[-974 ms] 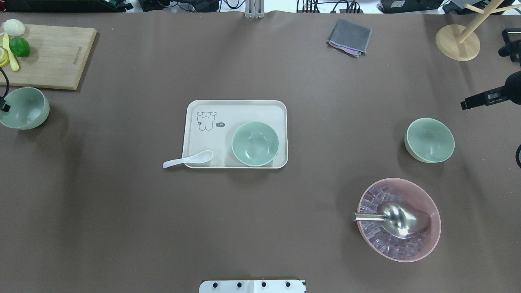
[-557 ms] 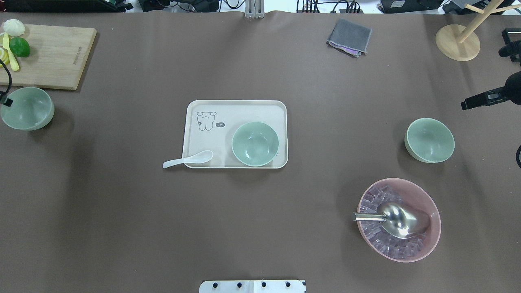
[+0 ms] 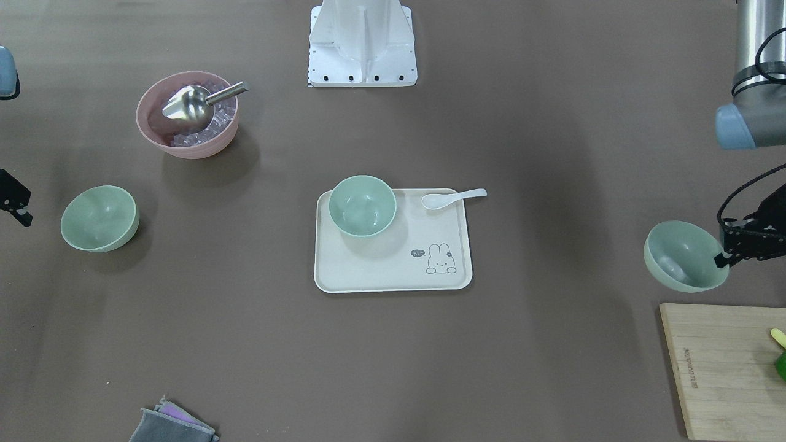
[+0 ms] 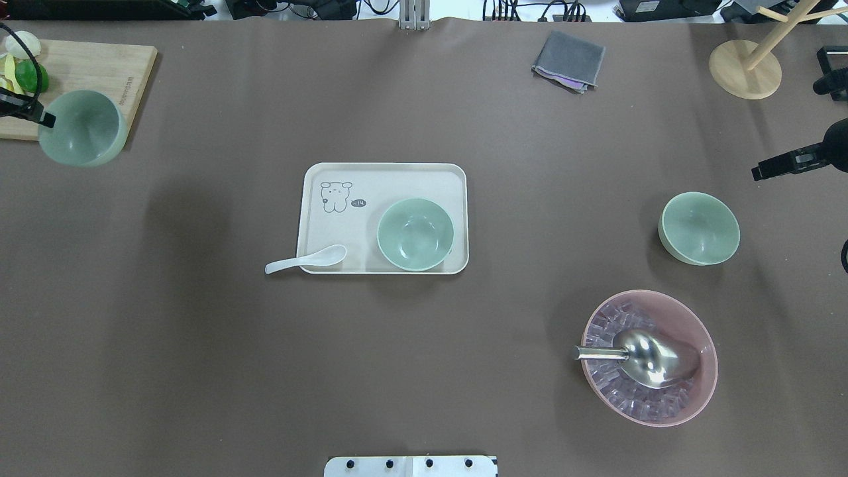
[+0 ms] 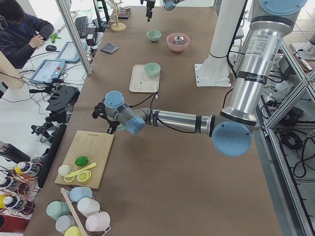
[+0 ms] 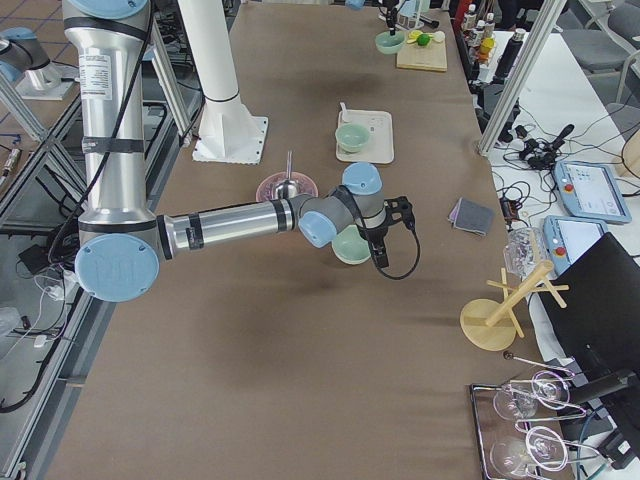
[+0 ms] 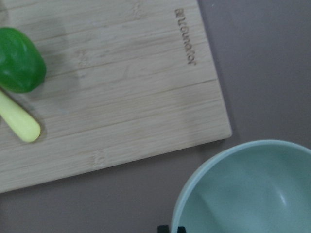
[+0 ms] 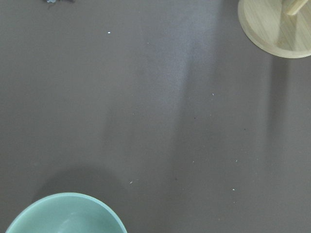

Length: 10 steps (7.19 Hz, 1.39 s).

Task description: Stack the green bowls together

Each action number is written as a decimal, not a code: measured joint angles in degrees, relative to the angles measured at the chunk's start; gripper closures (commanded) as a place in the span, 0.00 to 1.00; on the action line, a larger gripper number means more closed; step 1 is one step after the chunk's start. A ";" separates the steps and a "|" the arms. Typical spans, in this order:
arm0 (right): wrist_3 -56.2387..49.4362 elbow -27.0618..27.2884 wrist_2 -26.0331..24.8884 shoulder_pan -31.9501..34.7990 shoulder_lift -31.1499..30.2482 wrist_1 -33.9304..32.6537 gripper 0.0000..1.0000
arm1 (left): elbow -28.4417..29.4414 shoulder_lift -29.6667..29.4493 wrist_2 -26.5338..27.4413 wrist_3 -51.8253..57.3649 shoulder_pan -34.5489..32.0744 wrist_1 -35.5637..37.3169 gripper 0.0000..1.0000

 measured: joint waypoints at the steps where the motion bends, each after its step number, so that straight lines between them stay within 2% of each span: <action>1: 0.04 0.08 -0.04 0.02 -0.18 0.02 0.00 | -3.53 -0.66 0.03 -8.46 2.50 0.17 1.00; 4: 0.09 0.31 0.22 0.09 -0.69 0.09 0.00 | -8.40 -6.27 1.80 -32.10 11.43 2.01 1.00; 5: 0.08 0.45 0.24 0.10 -0.81 0.11 0.00 | -10.69 -9.58 4.53 -37.75 14.93 7.81 1.00; 7: 0.07 0.76 0.18 0.12 -0.88 0.12 0.00 | -15.53 -18.32 11.18 -43.82 22.82 25.75 1.00; 8: 0.07 0.84 0.09 0.11 -0.88 0.12 0.00 | -16.14 -21.25 13.74 -47.47 26.58 29.96 1.00; 10: 0.07 0.91 -0.05 0.10 -0.89 0.12 0.00 | -14.99 -25.34 16.24 -54.04 32.29 32.36 1.00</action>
